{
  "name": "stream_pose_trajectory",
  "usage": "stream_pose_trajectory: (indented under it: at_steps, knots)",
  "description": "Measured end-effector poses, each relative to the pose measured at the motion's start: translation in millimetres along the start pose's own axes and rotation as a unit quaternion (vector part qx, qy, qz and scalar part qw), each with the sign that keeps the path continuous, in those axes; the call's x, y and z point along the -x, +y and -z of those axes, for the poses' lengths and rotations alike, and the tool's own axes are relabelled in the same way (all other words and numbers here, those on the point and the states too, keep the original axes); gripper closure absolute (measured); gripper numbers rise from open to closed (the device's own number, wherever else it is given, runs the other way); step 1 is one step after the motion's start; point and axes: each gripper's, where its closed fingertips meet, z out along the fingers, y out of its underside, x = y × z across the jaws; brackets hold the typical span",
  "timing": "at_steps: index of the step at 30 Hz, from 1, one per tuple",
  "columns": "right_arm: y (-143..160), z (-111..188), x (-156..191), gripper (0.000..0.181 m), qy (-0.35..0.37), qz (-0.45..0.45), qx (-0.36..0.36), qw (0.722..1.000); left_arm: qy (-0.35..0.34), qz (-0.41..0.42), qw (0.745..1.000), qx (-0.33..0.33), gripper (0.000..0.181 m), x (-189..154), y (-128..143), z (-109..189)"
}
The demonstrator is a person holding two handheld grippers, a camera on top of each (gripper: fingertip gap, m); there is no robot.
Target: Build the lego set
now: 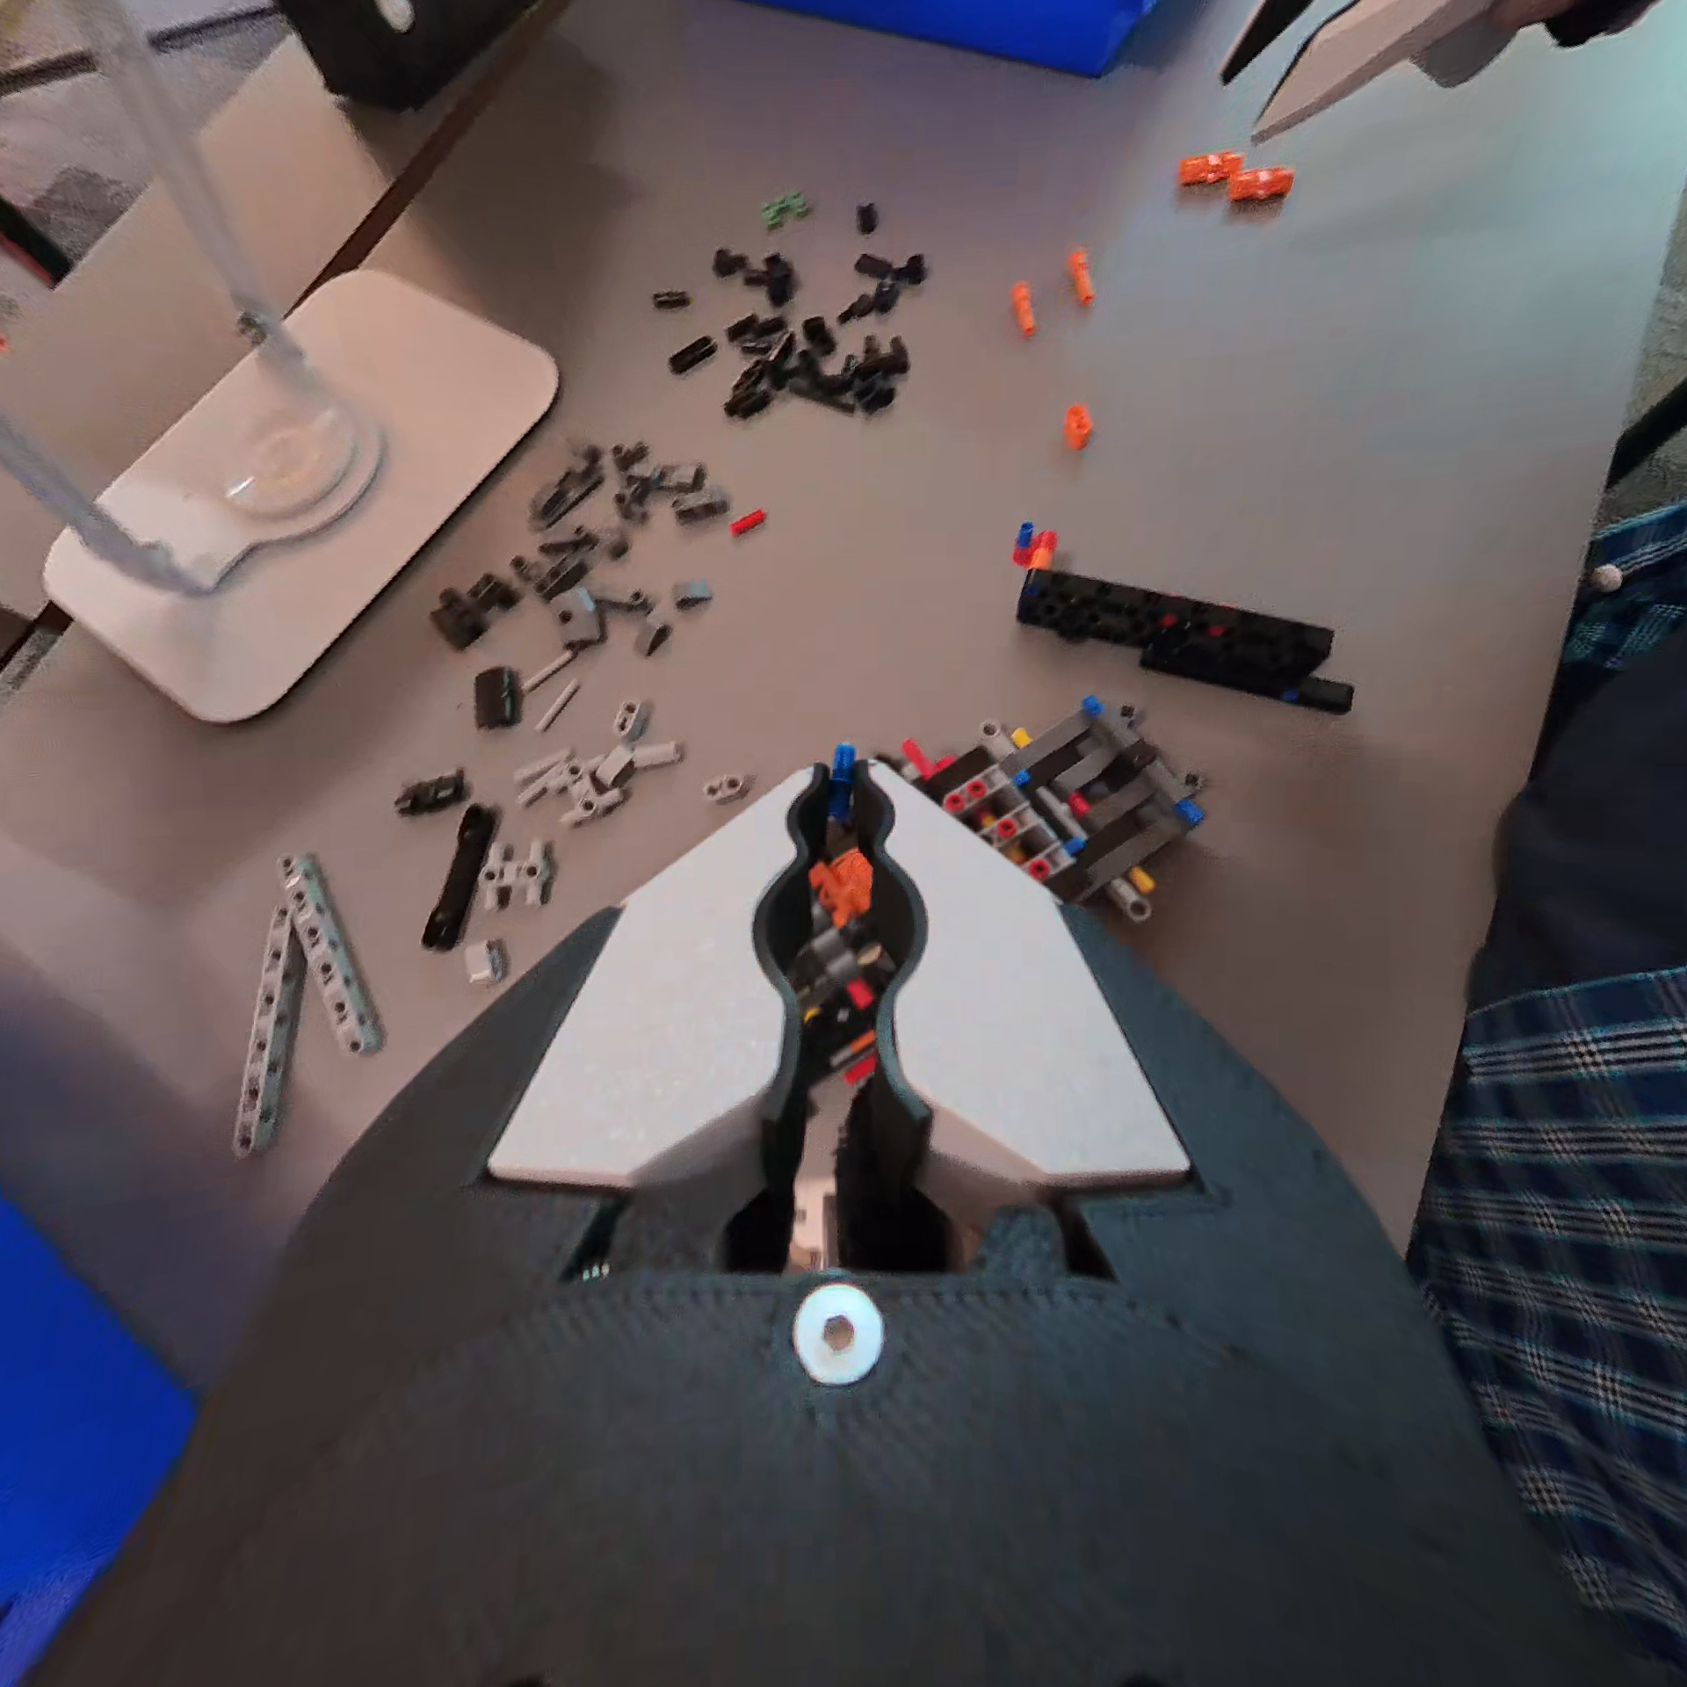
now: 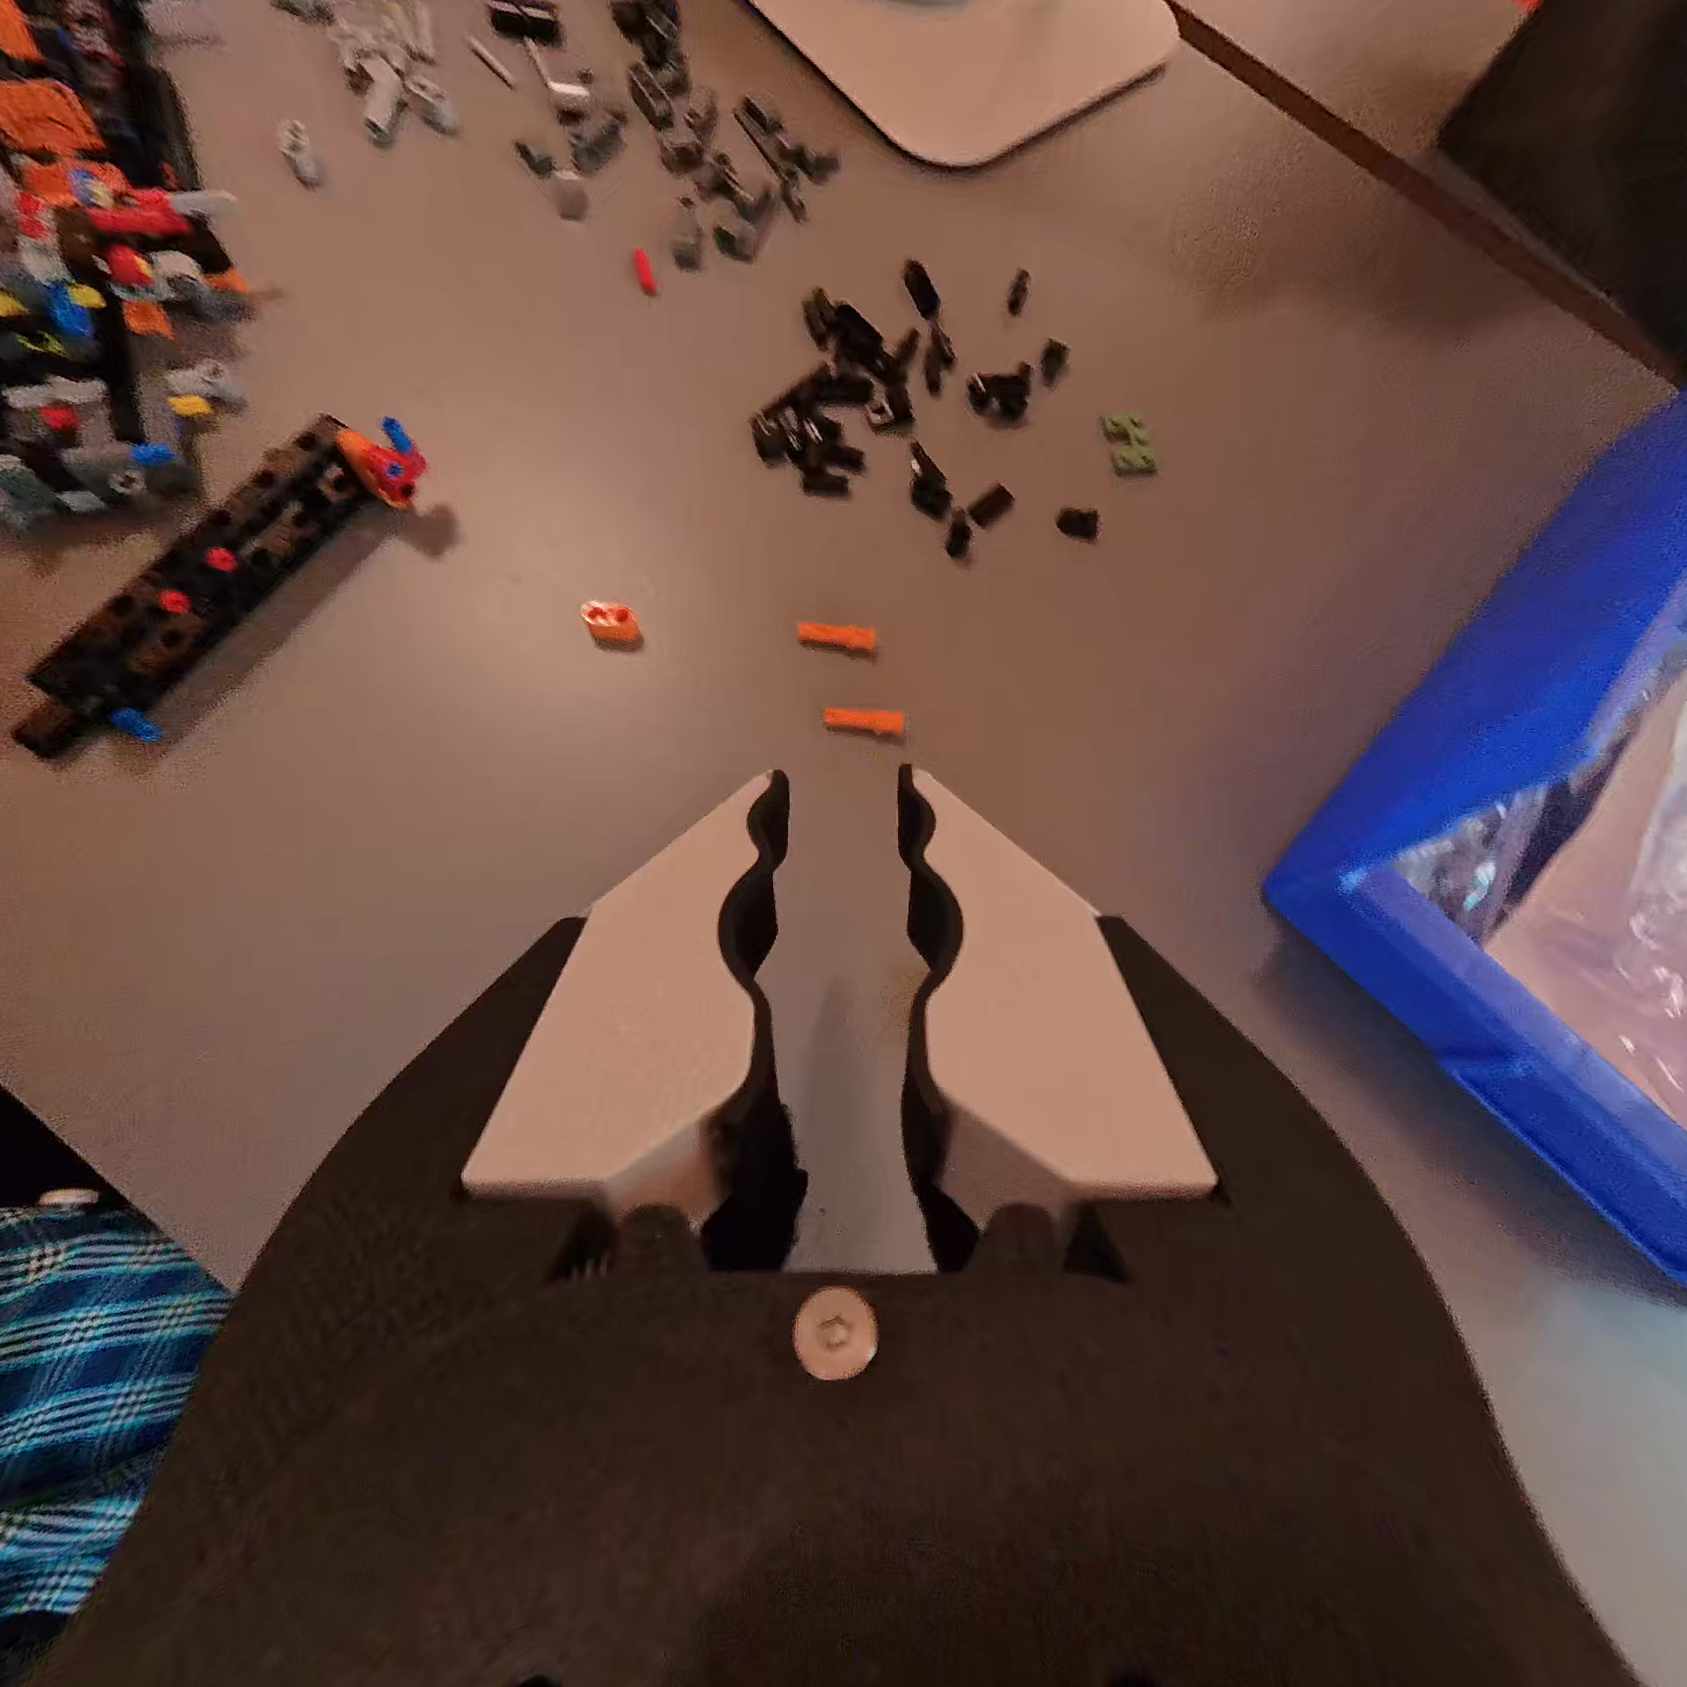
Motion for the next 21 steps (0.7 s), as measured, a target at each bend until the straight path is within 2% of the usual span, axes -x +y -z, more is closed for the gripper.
stream_pose_trajectory:
  at_steps: [1,3,6,8,9,13,16,21]
  knots:
    - [6,1,-6,0.159,0.007,-0.003,0.009,1.0,0.006,-0.005,1.0,0.0,0.177,-3,-4,-5]
    - [15,2,-14,0.158,0.016,-0.005,0.024,1.0,0.018,-0.012,1.0,0.0,0.177,-9,-10,-14]
    - [15,-9,-5,0.157,-0.018,-0.005,0.03,0.999,0.039,-0.013,0.999,-0.001,0.177,-17,-17,-27]
    - [25,-12,-19,0.164,0.007,0.009,0.066,0.998,0.045,-0.017,0.999,0.0,0.176,-22,-21,-35]
    - [25,-10,-25,0.166,0.01,0.002,0.061,0.998,0.048,-0.019,0.999,0.0,0.177,-24,-23,-38]
    - [49,5,-50,0.161,0.018,-0.042,0.073,0.996,0.055,-0.025,0.998,0.001,0.176,-31,-28,-45]
    - [68,3,-52,0.159,0.007,-0.059,0.093,0.994,0.068,-0.021,0.997,0.001,0.176,-35,-31,-53]
    - [73,-9,-48,0.164,0.011,-0.058,0.098,0.993,0.084,-0.032,0.996,0.005,0.176,-46,-39,-67]
